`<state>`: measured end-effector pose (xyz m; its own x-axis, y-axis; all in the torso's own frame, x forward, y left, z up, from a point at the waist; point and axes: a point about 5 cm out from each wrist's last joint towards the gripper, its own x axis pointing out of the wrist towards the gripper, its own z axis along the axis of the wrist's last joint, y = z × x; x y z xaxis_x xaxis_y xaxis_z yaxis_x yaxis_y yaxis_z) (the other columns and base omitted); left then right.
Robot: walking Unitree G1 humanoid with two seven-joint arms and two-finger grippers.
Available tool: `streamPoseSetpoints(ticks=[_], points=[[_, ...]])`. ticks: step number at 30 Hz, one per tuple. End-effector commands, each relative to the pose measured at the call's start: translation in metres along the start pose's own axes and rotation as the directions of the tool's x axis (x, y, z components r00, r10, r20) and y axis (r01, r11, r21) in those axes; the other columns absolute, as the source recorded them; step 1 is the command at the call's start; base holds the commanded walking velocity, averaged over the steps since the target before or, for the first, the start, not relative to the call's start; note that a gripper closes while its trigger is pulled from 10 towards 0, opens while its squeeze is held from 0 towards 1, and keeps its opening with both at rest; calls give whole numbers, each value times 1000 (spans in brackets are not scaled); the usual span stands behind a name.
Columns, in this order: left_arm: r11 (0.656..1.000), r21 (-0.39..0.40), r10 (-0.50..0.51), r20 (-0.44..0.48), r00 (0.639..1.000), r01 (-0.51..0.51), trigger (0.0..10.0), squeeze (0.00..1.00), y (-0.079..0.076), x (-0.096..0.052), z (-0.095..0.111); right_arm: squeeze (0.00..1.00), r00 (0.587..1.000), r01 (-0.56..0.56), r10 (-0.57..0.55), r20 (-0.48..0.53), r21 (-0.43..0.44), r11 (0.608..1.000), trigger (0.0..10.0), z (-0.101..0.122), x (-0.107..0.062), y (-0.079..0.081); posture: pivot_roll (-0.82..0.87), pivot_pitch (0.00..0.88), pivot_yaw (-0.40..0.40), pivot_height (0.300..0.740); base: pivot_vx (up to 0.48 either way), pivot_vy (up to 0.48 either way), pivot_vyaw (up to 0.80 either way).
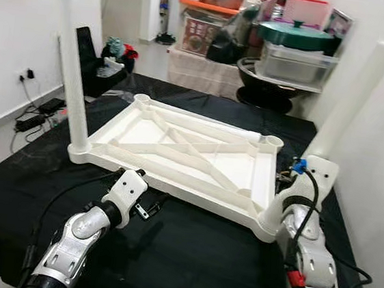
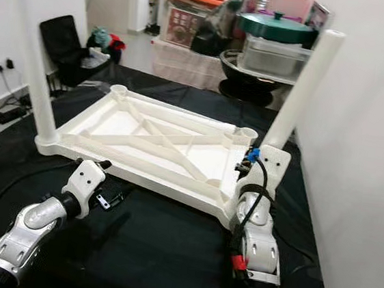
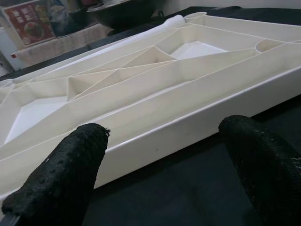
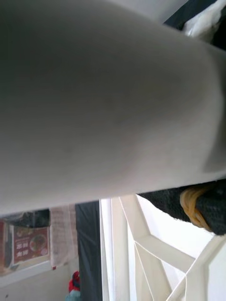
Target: Building children table
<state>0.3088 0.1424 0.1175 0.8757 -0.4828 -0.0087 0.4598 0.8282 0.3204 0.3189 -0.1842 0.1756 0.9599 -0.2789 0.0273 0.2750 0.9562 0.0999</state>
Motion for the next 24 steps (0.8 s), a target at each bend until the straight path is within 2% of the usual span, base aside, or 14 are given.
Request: streamPoseSetpoints(ticks=[1,4,5,10,11,12,13,14,15,16,18,21,22,24], points=[[1000,2,-13,-7,1000,13,10000,0,-2,2,-2,1000,996,-78,78,-44,16,997,10000,-11,-4,13,23,0,-84,740,0,0,0],[1000,4,-13,-6,1000,13,10000,0,-1,1,-1,1000,988,-152,153,-34,39,988,10000,-6,-6,19,30,0,-80,740,0,0,0],[1000,6,-14,-5,1000,14,10000,0,0,1,-1,0,984,-174,175,-23,36,984,10000,-4,-6,21,30,0,-80,740,0,0,0],[1000,9,-15,-3,1000,15,10000,0,0,2,0,0,906,-418,414,85,46,907,10000,10,-17,34,34,0,-83,740,0,0,0],[1000,8,-13,-2,1000,13,10000,0,1,2,0,0,817,-571,565,117,28,820,10000,15,-32,40,41,0,-84,740,0,0,0],[1000,8,-13,-2,1000,13,10000,0,1,2,0,0,817,-571,565,117,28,820,10000,15,-32,40,41,0,-84,740,0,0,0],[1000,7,-12,-1,1000,12,10000,0,2,2,1,0,730,-677,670,135,12,735,10000,18,-44,45,40,0,-83,740,0,0,0],[1000,8,-12,-1,1000,12,10000,0,2,2,1,0,578,-810,805,137,-21,585,10000,20,-64,47,40,0,-82,740,0,0,0],[1000,8,-12,-1,1000,12,10000,0,2,2,1,0,578,-810,805,137,-21,585,10000,20,-64,47,40,0,-82,740,0,0,0],[1000,9,-13,-1,1000,13,10000,0,2,2,1,0,463,-881,878,124,-41,471,10000,19,-79,47,39,0,-81,740,0,0,0],[1000,10,-14,0,1000,14,10000,0,2,2,1,0,408,-908,907,107,-51,415,10000,18,-85,46,39,0,-80,740,0,0,0],[1000,11,-15,2,1000,15,10000,0,1,3,1,0,385,-919,918,94,-60,391,10000,16,-87,45,42,0,-80,740,0,0,0],[1000,12,-17,4,1000,17,10000,0,0,4,2,0,404,-910,910,97,-64,410,4431,14,-83,45,44,0,-80,740,0,0,0],[1000,12,-17,4,1000,17,10000,0,0,4,2,0,404,-910,910,97,-64,410,4431,14,-83,45,44,0,-80,740,0,0,0]])
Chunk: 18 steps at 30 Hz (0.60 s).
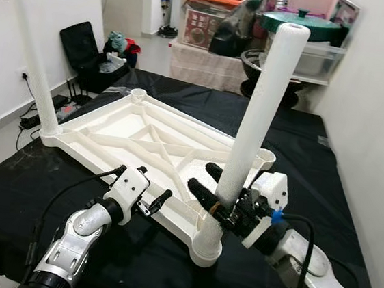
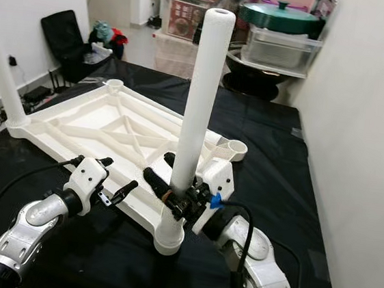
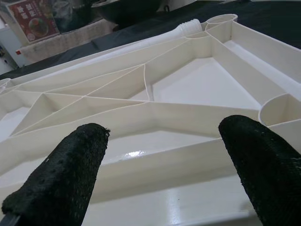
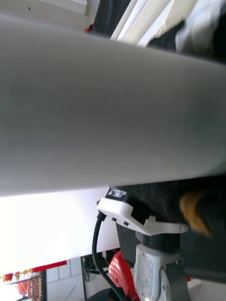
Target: Building children table
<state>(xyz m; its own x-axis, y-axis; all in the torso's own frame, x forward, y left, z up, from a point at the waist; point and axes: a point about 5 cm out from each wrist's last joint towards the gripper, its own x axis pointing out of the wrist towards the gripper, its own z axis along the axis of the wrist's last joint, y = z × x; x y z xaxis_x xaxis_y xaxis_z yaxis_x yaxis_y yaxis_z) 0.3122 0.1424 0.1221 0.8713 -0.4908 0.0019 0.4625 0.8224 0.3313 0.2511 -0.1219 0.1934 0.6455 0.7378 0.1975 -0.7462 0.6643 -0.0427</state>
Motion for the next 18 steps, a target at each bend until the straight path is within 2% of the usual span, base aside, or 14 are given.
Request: streamPoseSetpoints(ticks=[1,3,5,9,10,11,12,15,16,17,18], points=[[1000,1,-12,-7,1000,12,10000,0,-3,1,-1,0,1000,14,-14,6,-4,1000,0,-4,4,-2,49,0,-79,740,0,0,0],[1000,1,-12,-7,1000,12,10000,0,-3,1,-1,0,1000,14,-14,6,-4,1000,0,-4,4,-2,49,0,-79,740,0,0,0],[1000,7,-11,-8,1000,11,10000,0,-2,0,-1,0,991,130,-130,-11,-11,991,0,-12,7,-13,58,0,-79,740,0,0,0],[1000,10,-7,-9,1000,7,10000,0,1,-1,-1,0,986,162,-163,-20,-20,987,0,-14,6,-16,59,0,-81,740,0,0,0],[1000,11,-5,-9,1000,5,10000,0,2,-2,-1,0,965,248,-253,-66,-65,966,0,-19,5,-26,59,0,-83,740,0,0,0],[1000,11,-5,-9,1000,5,10000,0,2,-2,-1,0,965,248,-253,-66,-65,966,0,-19,5,-26,59,0,-83,740,0,0,0],[1000,11,-4,-9,1000,4,10000,0,2,-2,0,0,945,304,-313,-96,-102,947,0,-22,3,-32,59,0,-83,740,0,0,0],[1000,11,-4,-9,1000,4,10000,0,2,-2,0,0,945,304,-313,-96,-102,947,0,-22,3,-32,59,0,-83,740,0,0,0],[1000,10,-1,-9,1000,1,10000,0,2,-2,-1,0,704,678,-689,-170,-128,724,0,-33,-14,-72,54,0,-87,740,0,0,0],[1000,10,-1,-9,1000,1,10000,0,2,-2,-1,0,704,678,-689,-170,-128,724,0,-33,-14,-72,54,0,-87,740,0,0,0],[1000,6,0,-6,1000,0,10000,0,1,-2,0,0,406,876,-887,-218,-182,446,0,-44,-39,-92,58,0,-84,740,0,0,0]])
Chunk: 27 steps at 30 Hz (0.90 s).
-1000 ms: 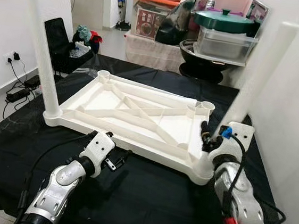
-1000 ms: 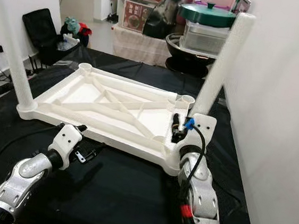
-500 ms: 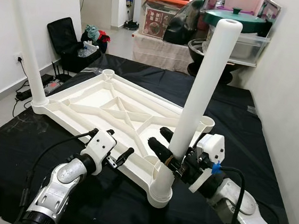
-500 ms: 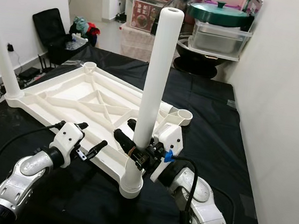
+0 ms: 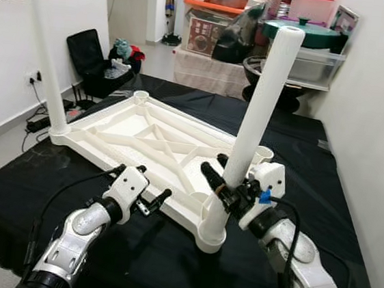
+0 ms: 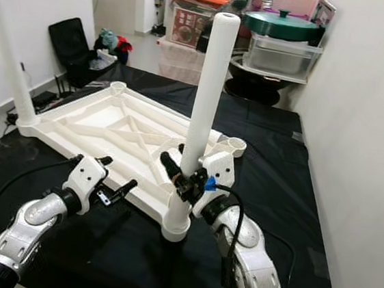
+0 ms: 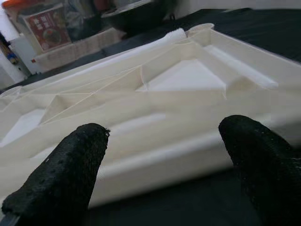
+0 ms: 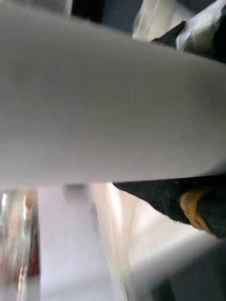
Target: Building children table
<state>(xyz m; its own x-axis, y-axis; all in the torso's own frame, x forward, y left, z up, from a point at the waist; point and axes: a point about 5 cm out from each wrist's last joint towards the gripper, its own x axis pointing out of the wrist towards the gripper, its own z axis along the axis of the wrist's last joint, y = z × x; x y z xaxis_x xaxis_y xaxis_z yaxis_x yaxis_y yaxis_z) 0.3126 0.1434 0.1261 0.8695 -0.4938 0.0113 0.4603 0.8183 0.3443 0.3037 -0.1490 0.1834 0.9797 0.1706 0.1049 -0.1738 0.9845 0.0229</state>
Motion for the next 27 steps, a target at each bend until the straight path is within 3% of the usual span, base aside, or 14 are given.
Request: streamPoseSetpoints(ticks=[1,2,5,10,11,13,14,18,20,22,23,24,25,27], points=[[1000,-7,0,-16,1000,0,10000,0,-1,-2,-4,0,885,419,-429,-180,-89,903,0,-34,-16,-57,58,0,-84,740,0,0,0],[1000,-7,0,-16,1000,0,10000,0,-1,-2,-4,0,885,419,-429,-180,-89,903,0,-34,-16,-57,58,0,-84,740,0,0,0],[1000,-13,-1,-14,1000,1,10000,0,-3,-1,-4,0,692,670,-681,-238,-140,729,0,-46,-31,-72,53,0,-85,740,0,0,0],[1000,-20,-11,-8,1000,11,10000,0,-9,1,-3,0,738,609,-618,-272,-128,783,0,-50,-29,-58,53,0,-88,740,0,0,0],[1000,-24,-11,-8,1000,11,10000,0,-11,1,-3,0,758,571,-563,-329,-82,817,4431,-55,-25,-50,56,0,-90,740,0,0,0],[1000,-24,-11,-8,1000,11,10000,0,-11,1,-3,0,758,571,-563,-329,-82,817,4431,-55,-25,-50,56,0,-90,740,0,0,0],[1000,-25,-9,-9,1000,9,10000,0,-11,1,-3,0,781,515,-477,-404,-17,857,10000,-60,-20,-40,65,0,-94,740,0,0,0],[1000,-22,-3,-17,1000,3,10000,0,-8,-2,-5,0,840,416,-386,-382,-6,909,10000,-52,-7,-27,67,0,-92,740,0,0,0],[1000,-20,-4,-20,1000,4,10000,0,-7,-3,-6,1000,887,386,-366,-281,17,922,10000,-37,-2,-25,69,0,-87,740,0,0,0],[1000,-19,-5,-19,1000,5,10000,0,-7,-3,-5,1000,907,365,-347,-237,36,930,10000,-29,1,-24,69,0,-86,740,0,0,0],[1000,-19,-7,-19,1000,6,10000,0,-7,-3,-6,482,926,342,-325,-190,60,938,10000,-20,2,-23,67,0,-81,740,0,0,0],[1000,-19,-7,-19,1000,6,10000,0,-7,-3,-6,482,926,342,-325,-190,60,938,10000,-20,2,-23,67,0,-81,740,0,0,0],[1000,-21,-8,-21,1000,8,10000,0,-6,-3,-6,0,957,281,-275,-94,57,958,10000,-4,2,-23,59,0,-78,740,0,0,0],[1000,-21,-9,-21,1000,9,10000,0,-6,-3,-6,0,965,259,-256,-64,54,964,10000,1,2,-23,59,0,-78,740,0,0,0]])
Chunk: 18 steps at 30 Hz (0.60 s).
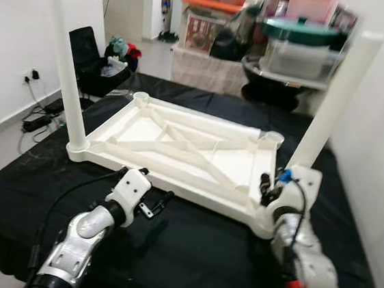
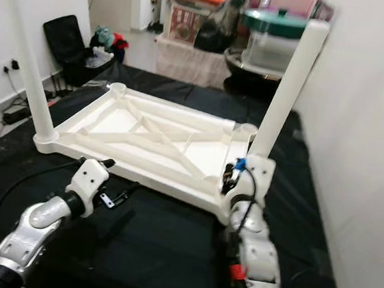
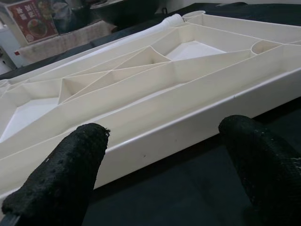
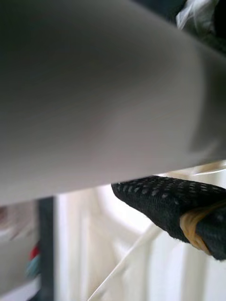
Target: Building children table
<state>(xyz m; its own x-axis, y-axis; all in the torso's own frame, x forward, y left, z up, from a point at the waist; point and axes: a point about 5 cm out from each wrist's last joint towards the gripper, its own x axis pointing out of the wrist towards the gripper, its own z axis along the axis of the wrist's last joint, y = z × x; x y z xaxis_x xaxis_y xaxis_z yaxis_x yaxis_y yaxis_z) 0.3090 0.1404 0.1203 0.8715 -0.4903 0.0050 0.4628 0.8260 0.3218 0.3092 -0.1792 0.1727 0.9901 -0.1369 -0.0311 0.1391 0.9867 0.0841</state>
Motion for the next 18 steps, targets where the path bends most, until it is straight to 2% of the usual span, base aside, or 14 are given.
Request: streamPoseSetpoints(ticks=[1,2,3,5,6,7,8,9,10,11,13,14,15,18], points=[[1000,3,-11,-13,1000,11,10000,0,0,-1,-1,0,992,-101,98,83,25,995,10000,15,-3,11,55,0,-75,740,0,0,0],[1000,4,-17,-11,1000,17,10000,0,-2,0,-1,0,931,-339,337,139,-9,941,10000,26,-16,25,54,0,-73,740,0,0,0],[1000,4,-17,-11,1000,17,10000,0,-2,0,-1,0,931,-339,337,139,-9,941,10000,26,-16,25,54,0,-73,740,0,0,0],[1000,2,-21,-8,1000,21,10000,0,-4,1,0,0,791,-592,594,147,-64,804,10000,29,-39,41,53,0,-73,740,0,0,0],[1000,2,-22,-8,1000,22,10000,0,-5,1,0,0,726,-669,673,141,-81,739,10000,28,-48,45,52,0,-73,740,0,0,0],[1000,2,-22,-8,1000,22,10000,0,-5,1,0,0,726,-669,673,141,-81,739,10000,28,-48,45,52,0,-73,740,0,0,0],[1000,2,-23,-8,1000,23,10000,0,-5,1,0,0,642,-750,757,122,-102,653,10000,26,-59,50,51,0,-76,740,0,0,0],[1000,2,-23,-8,1000,23,10000,0,-5,1,0,0,642,-750,757,122,-102,653,10000,26,-59,50,51,0,-76,740,0,0,0],[1000,3,-25,-8,1000,25,10000,0,-5,2,0,0,540,-828,836,96,-119,549,10000,22,-72,54,54,0,-78,740,0,0,0],[1000,3,-25,-7,1000,25,10000,0,-5,2,0,0,521,-840,849,91,-121,528,10000,21,-74,55,54,0,-78,740,0,0,0],[1000,3,-25,-7,1000,25,10000,0,-5,2,0,0,517,-843,851,91,-122,525,10000,21,-74,55,54,0,-78,740,0,0,0],[1000,3,-20,-9,1000,20,10000,0,-5,0,0,0,501,-852,861,88,-124,508,5216,19,-75,57,66,0,-87,740,0,0,0],[1000,3,-14,-10,1000,14,10000,0,-3,-3,-1,0,512,-844,854,90,-128,520,0,16,-71,60,69,0,-90,740,0,0,0],[1000,1,-12,-10,1000,12,10000,0,-3,-5,-1,0,537,-828,838,95,-130,545,0,14,-66,58,68,0,-90,740,0,0,0]])
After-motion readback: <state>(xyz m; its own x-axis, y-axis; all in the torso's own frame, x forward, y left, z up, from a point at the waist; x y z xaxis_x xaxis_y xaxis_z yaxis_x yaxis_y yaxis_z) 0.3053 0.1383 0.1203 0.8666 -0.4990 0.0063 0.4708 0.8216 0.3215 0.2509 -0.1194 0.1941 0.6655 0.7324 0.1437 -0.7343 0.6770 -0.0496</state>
